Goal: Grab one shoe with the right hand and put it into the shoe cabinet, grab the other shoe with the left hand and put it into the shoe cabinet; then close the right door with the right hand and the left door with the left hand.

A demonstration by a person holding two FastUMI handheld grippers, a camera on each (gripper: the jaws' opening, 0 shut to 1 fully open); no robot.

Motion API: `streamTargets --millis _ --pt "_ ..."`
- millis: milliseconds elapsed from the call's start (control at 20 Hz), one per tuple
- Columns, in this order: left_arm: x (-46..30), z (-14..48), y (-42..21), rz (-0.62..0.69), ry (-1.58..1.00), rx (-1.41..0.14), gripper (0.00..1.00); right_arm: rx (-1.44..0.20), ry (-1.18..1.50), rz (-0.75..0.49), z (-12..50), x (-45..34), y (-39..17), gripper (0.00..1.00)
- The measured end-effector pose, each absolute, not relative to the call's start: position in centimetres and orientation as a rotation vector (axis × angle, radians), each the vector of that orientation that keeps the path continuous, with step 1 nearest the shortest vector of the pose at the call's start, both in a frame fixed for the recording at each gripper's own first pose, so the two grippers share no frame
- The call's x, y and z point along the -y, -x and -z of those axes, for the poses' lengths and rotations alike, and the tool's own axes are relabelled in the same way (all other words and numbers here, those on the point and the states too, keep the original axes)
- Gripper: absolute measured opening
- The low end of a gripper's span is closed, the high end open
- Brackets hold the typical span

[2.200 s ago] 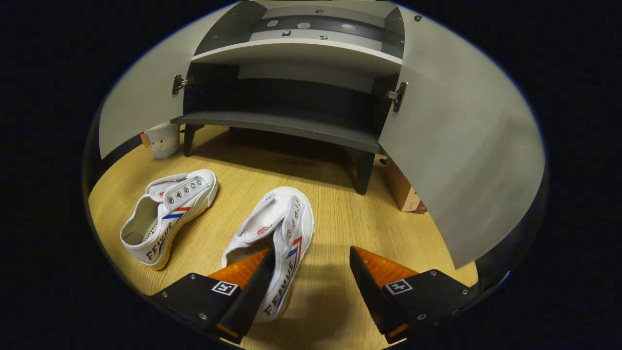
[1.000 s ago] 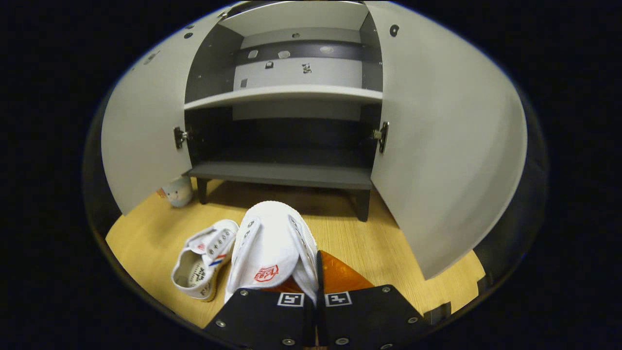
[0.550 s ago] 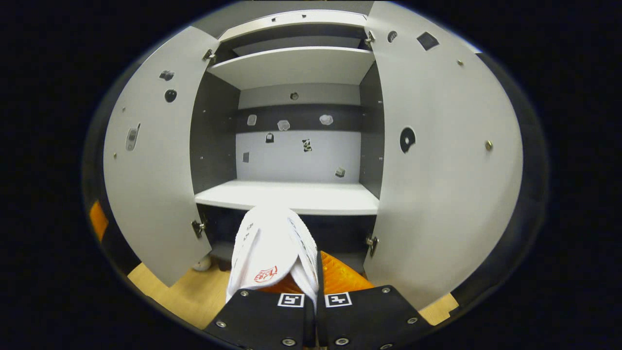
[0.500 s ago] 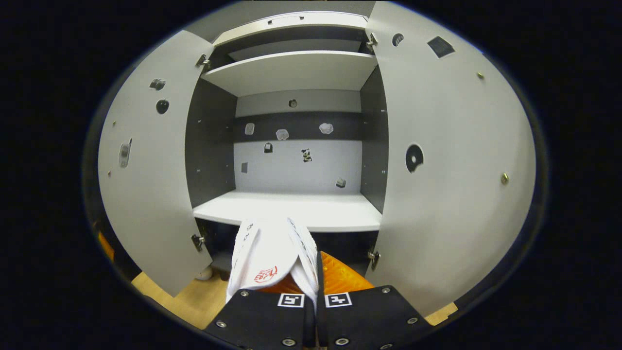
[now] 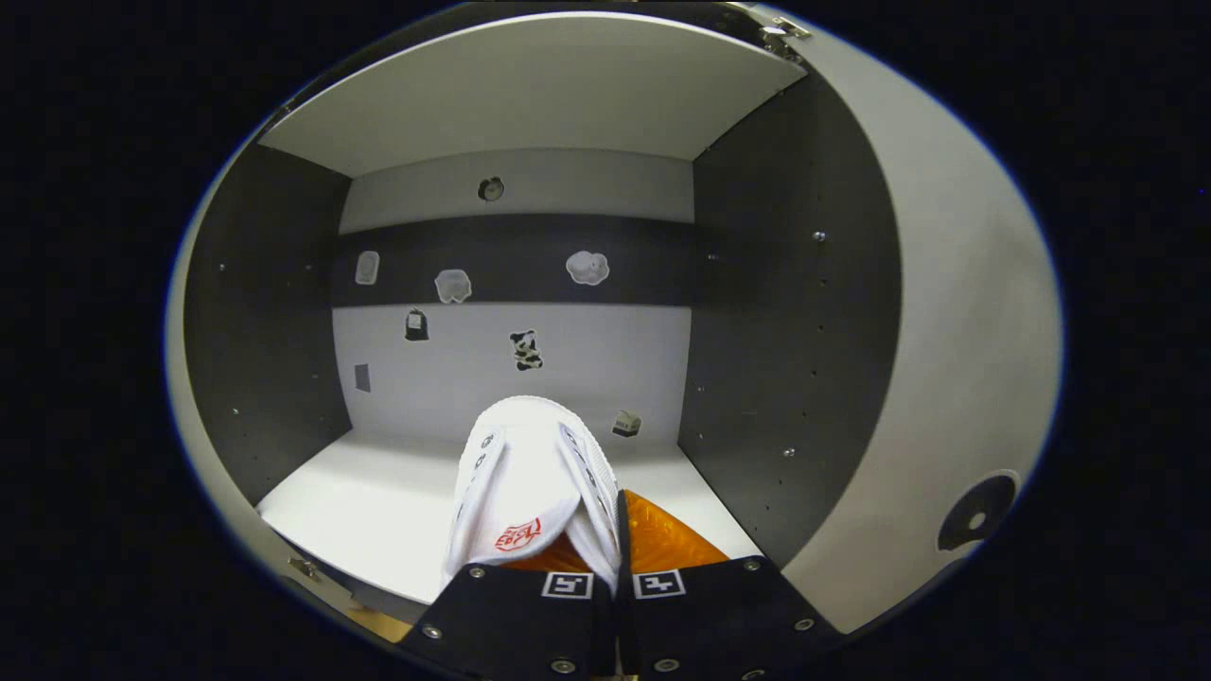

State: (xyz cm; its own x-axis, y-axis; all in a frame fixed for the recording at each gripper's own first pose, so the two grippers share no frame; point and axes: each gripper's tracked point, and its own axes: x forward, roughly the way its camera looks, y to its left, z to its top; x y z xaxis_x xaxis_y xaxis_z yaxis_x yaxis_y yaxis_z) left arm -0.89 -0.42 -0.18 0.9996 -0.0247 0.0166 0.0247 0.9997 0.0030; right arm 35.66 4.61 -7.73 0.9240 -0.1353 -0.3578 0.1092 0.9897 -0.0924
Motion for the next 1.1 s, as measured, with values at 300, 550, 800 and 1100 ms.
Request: streamTargets --millis 300,550,800,1100 --pt "-1.3 1.0 0.8 -0.021 -0.014 -0.007 0.96 -0.515 0.029 0.178 12.5 -3.9 -39.0 0.02" --pt "-1.7 1.7 0.7 -0.027 0.001 -0.026 0.96 -0.535 0.060 0.145 12.8 -4.6 -38.9 0.19" --pt "-1.3 1.2 0.3 -0.013 -0.001 -0.010 0.96 -0.519 0.074 0.110 11.2 -4.3 -37.6 0.52" --pt "0.4 1.1 0.0 0.031 0.015 0.003 0.96 -0.373 0.060 0.045 5.4 -4.2 -33.5 0.84"
